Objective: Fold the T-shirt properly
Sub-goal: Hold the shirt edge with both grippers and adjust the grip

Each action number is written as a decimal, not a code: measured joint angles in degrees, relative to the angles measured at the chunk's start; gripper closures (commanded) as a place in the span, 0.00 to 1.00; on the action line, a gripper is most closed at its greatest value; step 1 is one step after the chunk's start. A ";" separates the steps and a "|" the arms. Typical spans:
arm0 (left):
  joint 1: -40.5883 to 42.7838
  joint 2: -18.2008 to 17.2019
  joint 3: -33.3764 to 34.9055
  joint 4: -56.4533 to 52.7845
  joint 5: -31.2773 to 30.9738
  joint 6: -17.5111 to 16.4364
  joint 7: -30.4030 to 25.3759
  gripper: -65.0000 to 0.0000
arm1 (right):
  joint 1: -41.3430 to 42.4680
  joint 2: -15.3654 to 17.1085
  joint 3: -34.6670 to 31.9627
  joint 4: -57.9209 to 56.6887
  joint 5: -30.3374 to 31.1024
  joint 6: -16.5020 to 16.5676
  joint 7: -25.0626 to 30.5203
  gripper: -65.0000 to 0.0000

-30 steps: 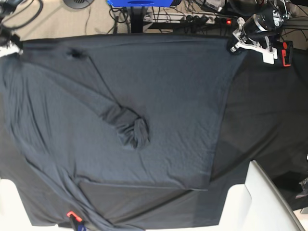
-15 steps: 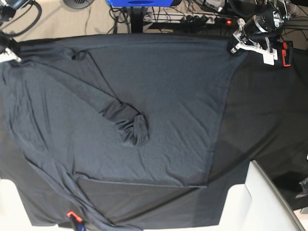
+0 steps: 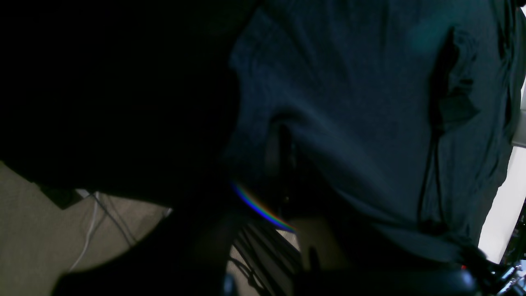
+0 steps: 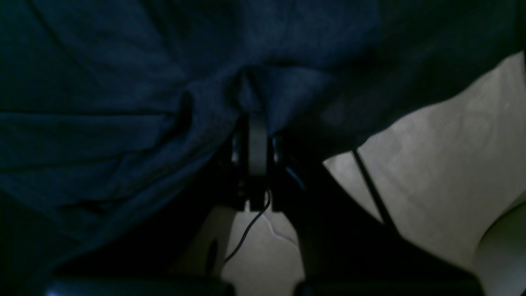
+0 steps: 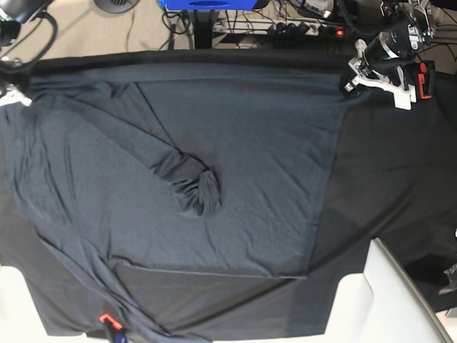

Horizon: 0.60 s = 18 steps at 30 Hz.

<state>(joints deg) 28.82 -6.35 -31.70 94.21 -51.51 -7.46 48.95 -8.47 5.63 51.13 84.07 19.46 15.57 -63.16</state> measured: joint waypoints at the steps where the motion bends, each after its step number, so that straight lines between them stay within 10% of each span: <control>1: 0.11 0.00 0.00 0.00 0.04 0.02 0.00 1.00 | 0.00 -0.02 0.00 0.90 0.02 0.04 -0.90 1.00; 18: -1.20 -0.07 -0.37 2.73 0.31 0.15 6.16 1.00 | 0.68 0.35 -7.30 1.70 -0.52 -14.64 -5.25 1.00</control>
<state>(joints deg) 27.62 -6.42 -32.08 96.95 -51.20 -7.31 55.11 -7.79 5.98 43.83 85.78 18.94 0.93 -68.40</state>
